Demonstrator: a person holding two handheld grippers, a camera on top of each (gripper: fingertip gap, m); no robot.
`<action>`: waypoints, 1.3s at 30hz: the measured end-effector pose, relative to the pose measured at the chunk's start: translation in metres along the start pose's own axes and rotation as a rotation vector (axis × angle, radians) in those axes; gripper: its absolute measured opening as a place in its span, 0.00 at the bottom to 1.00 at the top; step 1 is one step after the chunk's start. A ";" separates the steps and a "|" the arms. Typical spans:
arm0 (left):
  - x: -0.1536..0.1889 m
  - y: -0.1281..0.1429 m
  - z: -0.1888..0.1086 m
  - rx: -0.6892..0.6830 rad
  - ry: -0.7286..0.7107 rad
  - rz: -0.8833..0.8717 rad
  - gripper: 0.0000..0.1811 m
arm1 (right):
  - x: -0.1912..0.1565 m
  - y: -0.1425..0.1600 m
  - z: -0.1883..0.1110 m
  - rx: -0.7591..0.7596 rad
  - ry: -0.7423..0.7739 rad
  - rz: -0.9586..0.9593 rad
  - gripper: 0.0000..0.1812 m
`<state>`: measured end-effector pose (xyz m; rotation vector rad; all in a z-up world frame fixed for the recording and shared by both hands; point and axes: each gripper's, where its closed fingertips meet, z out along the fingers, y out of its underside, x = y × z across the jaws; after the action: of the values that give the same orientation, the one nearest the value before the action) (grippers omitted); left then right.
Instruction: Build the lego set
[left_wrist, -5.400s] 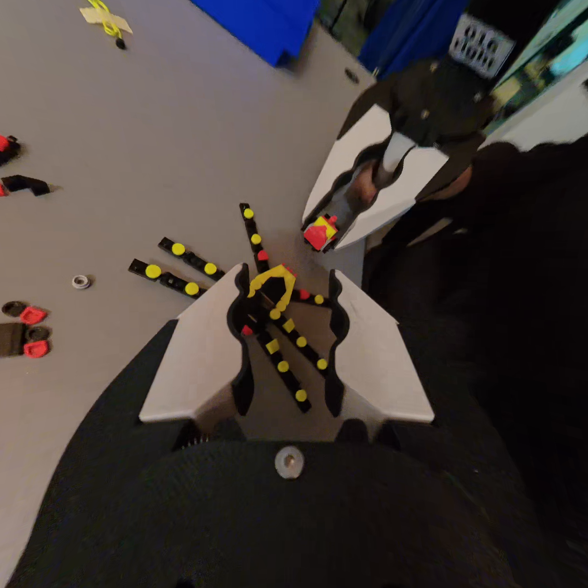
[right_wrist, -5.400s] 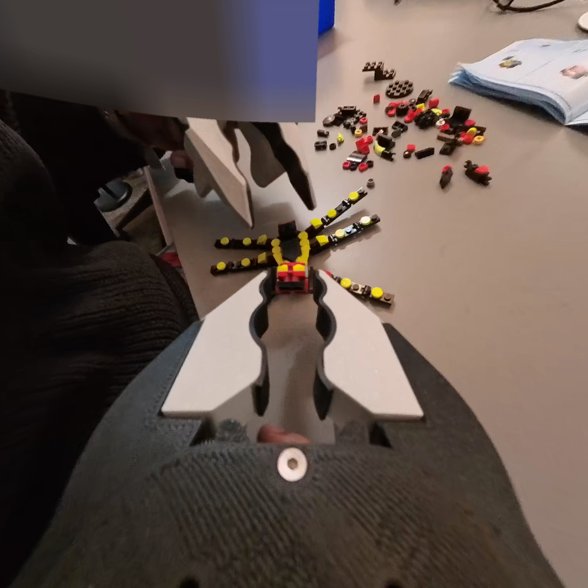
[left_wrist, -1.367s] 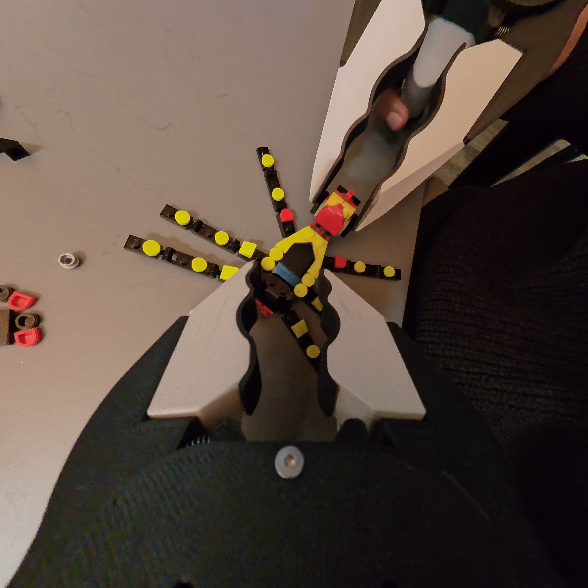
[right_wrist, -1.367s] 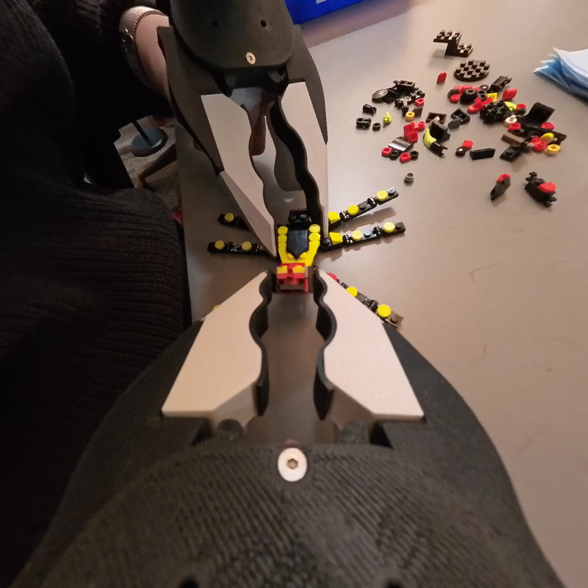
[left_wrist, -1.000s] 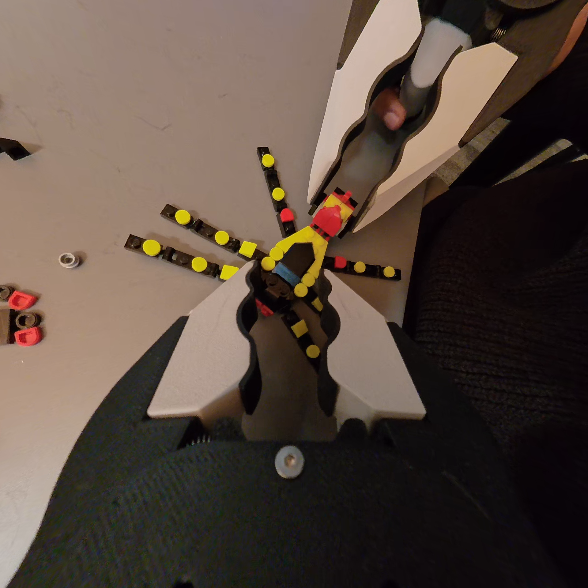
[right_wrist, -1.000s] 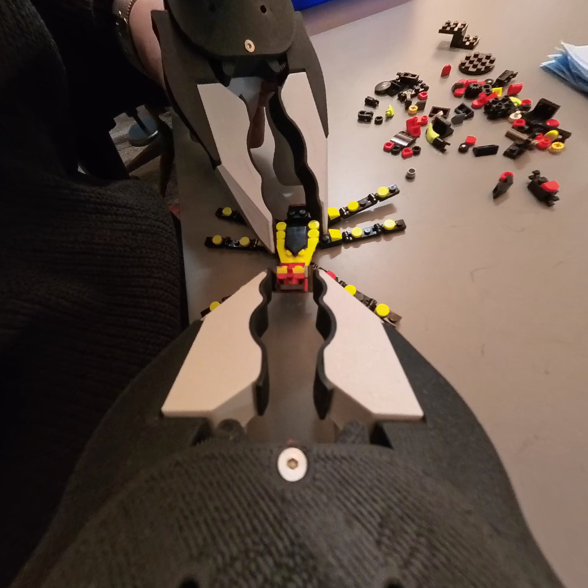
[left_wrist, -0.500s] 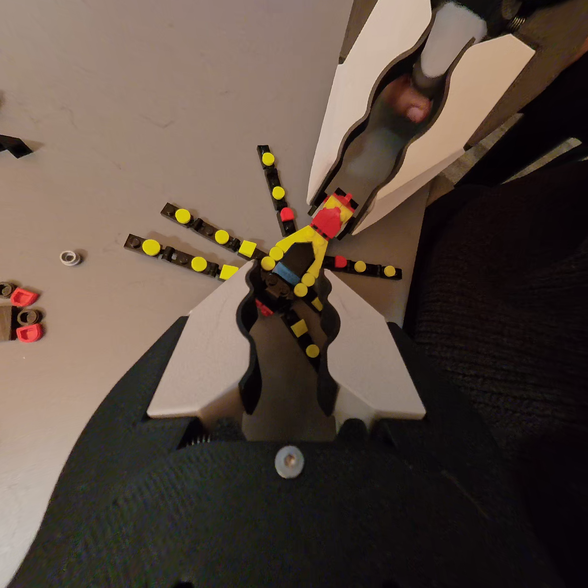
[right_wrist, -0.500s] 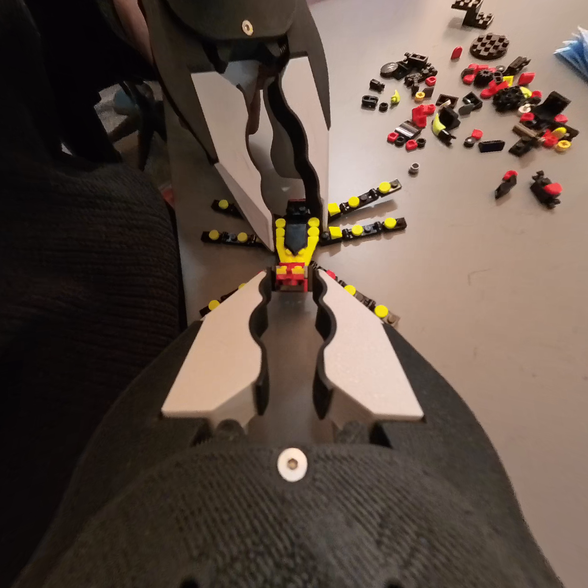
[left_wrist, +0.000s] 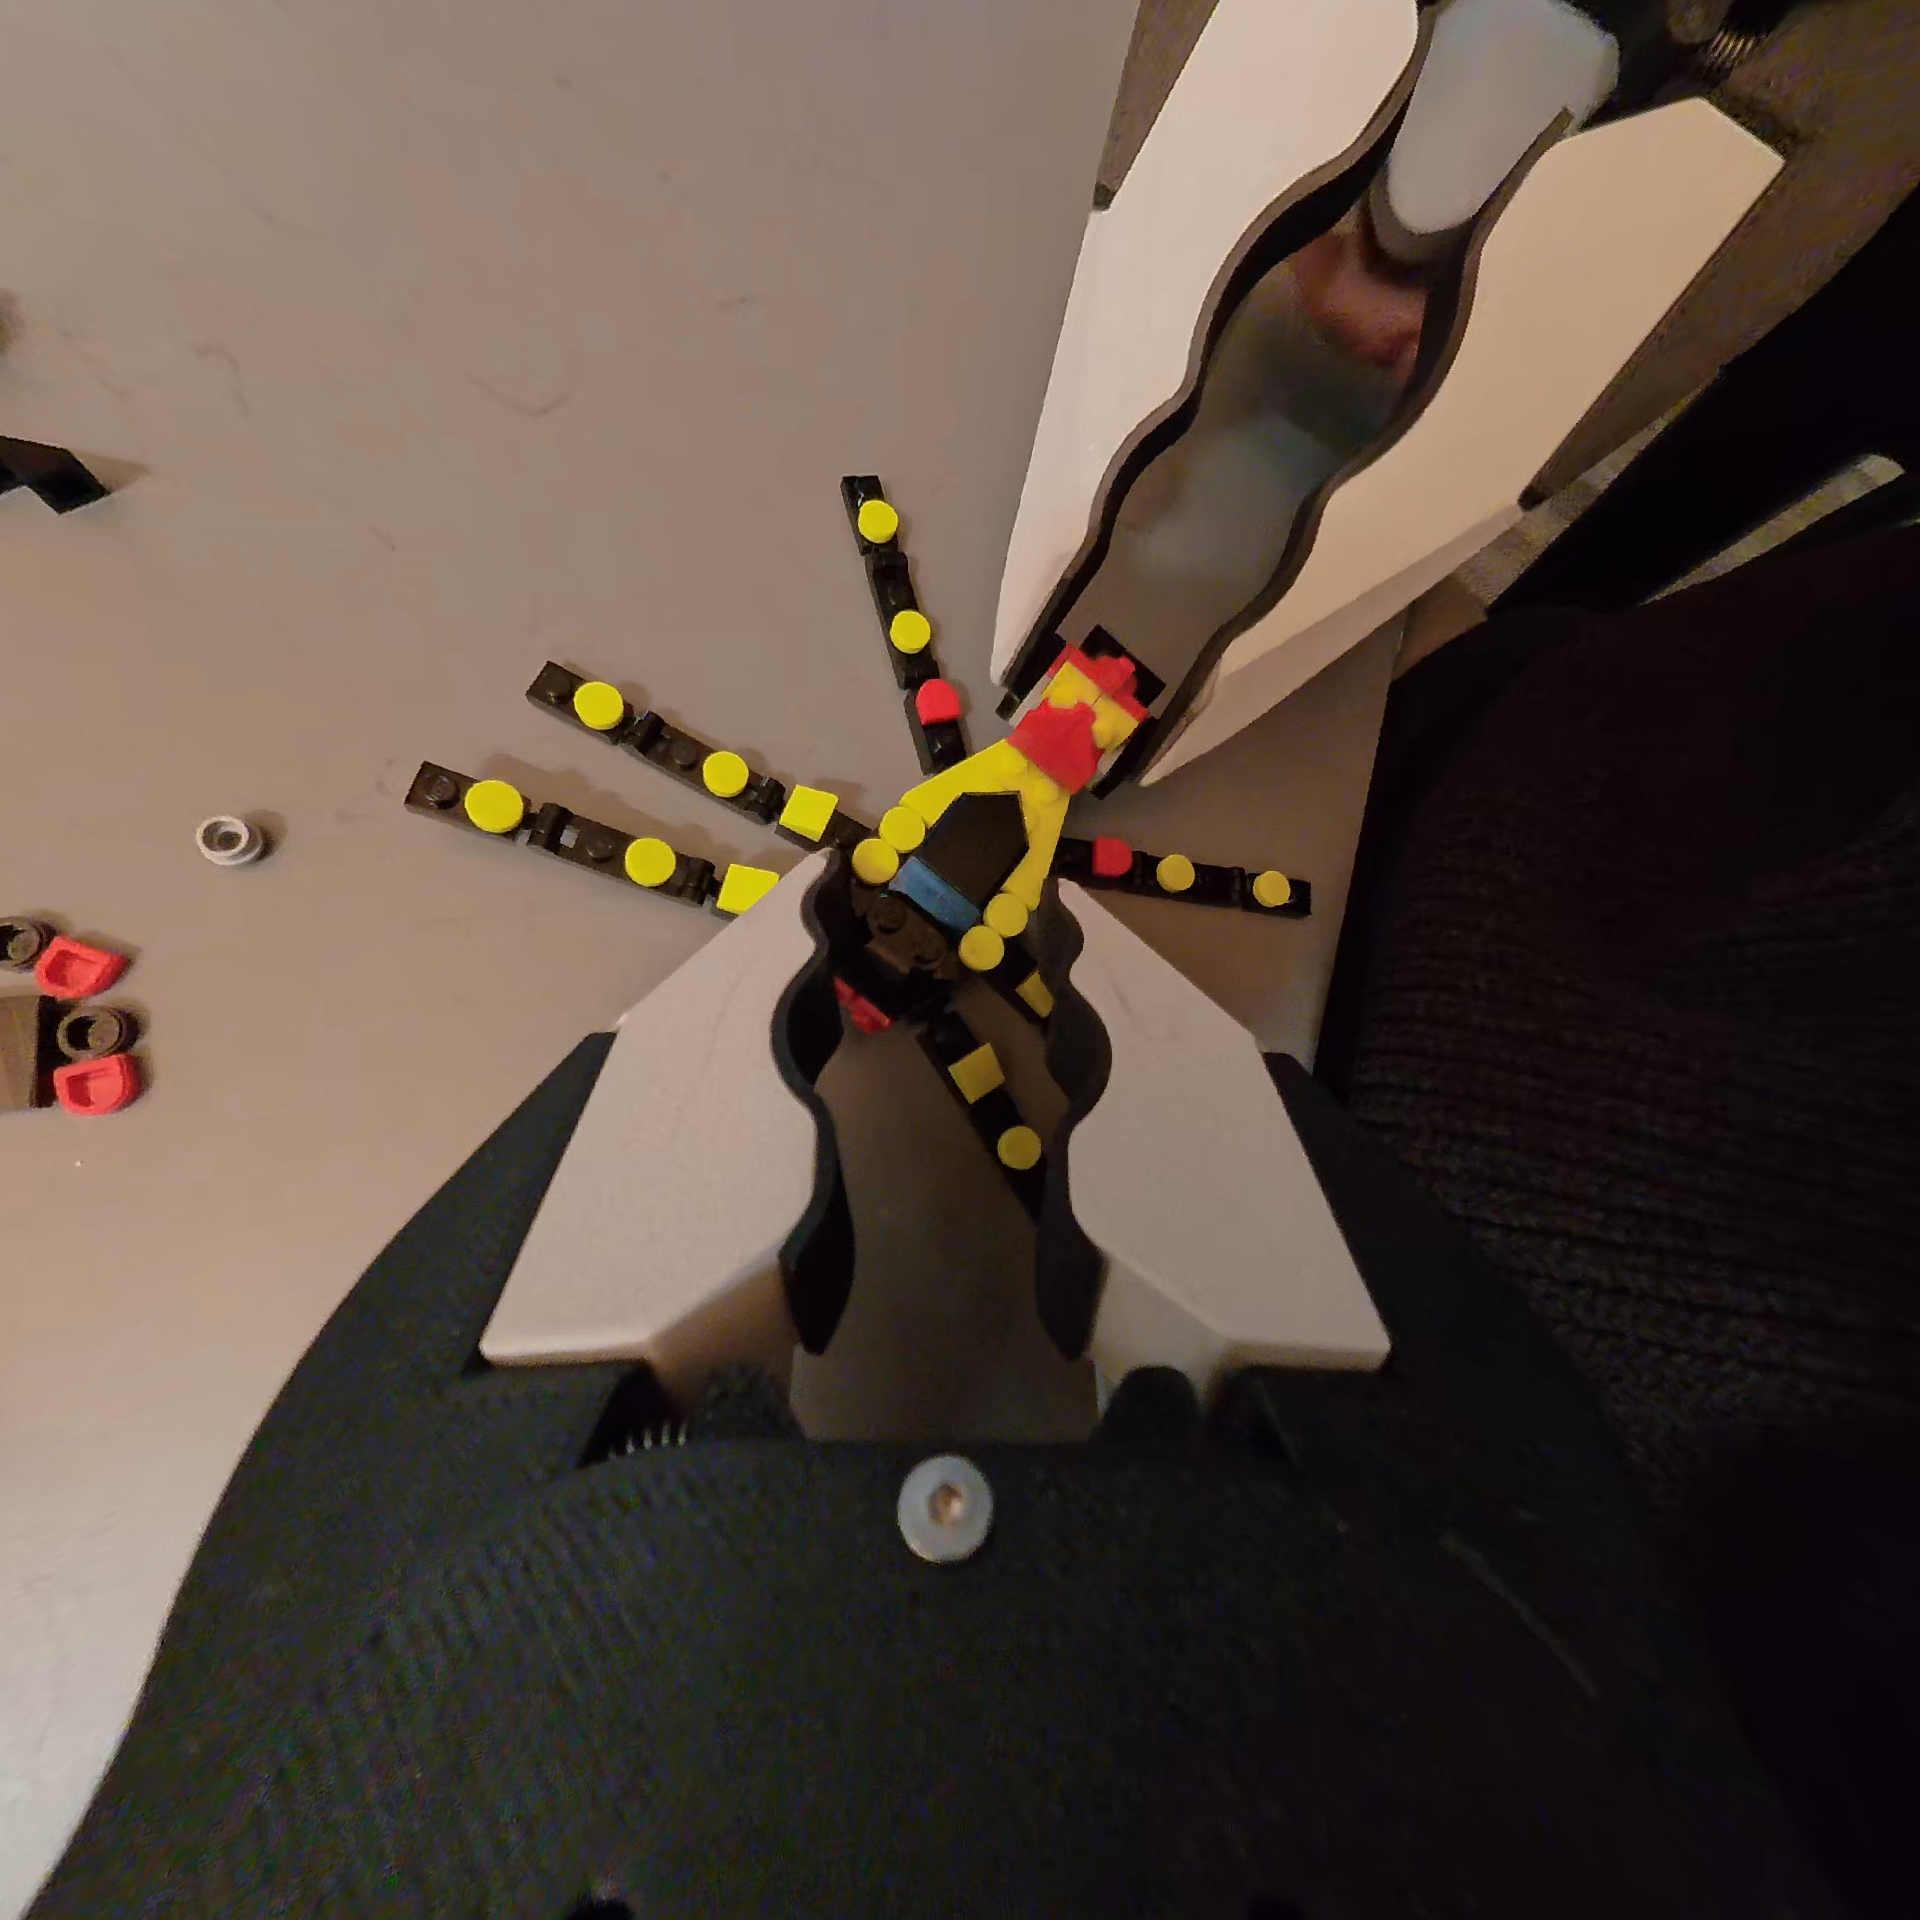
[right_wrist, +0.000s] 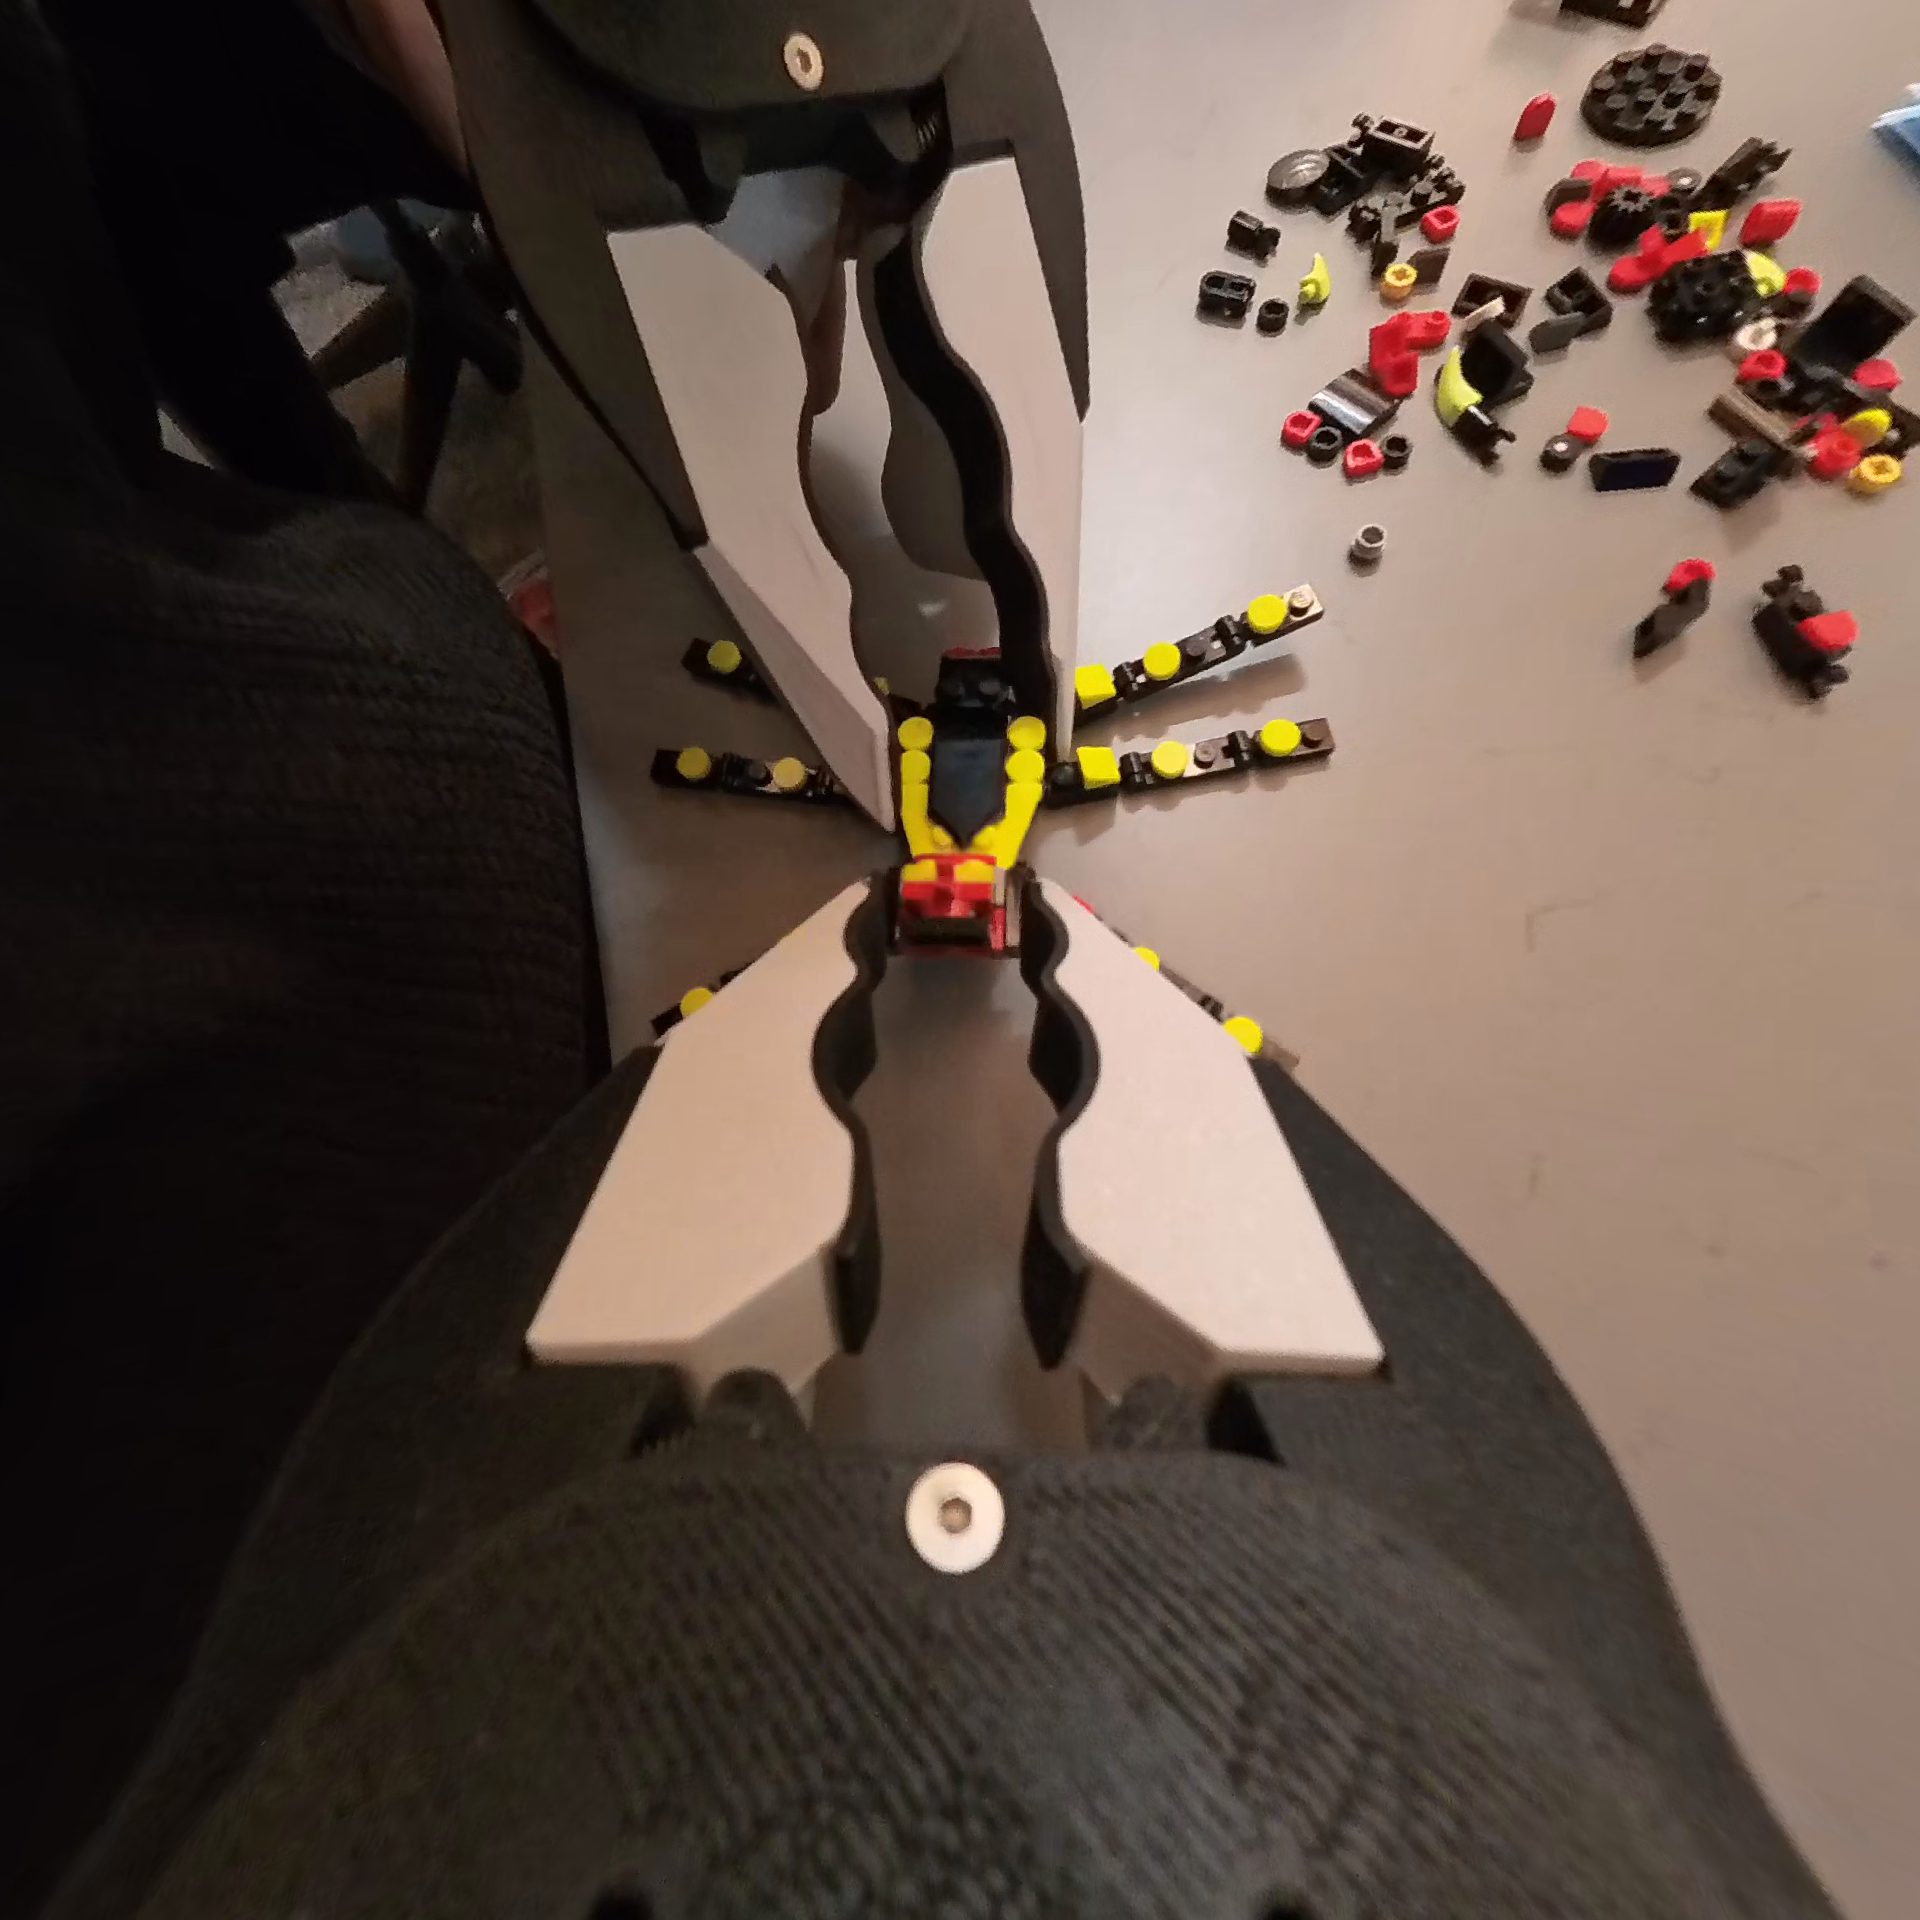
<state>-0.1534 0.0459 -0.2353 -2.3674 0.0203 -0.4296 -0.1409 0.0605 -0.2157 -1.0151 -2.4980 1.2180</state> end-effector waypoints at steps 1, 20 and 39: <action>0.000 0.000 0.000 0.000 -0.001 0.001 0.19 | 0.000 0.000 0.001 -0.005 0.002 0.000 0.13; 0.000 0.000 0.000 -0.001 -0.002 -0.007 0.19 | 0.000 0.000 0.002 0.023 -0.005 0.034 0.14; 0.000 0.000 0.000 -0.004 0.001 -0.016 0.19 | 0.000 0.009 -0.004 0.099 0.021 0.074 0.13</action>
<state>-0.1530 0.0463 -0.2354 -2.3724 0.0029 -0.4388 -0.1347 0.0668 -0.2203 -1.0977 -2.3782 1.3300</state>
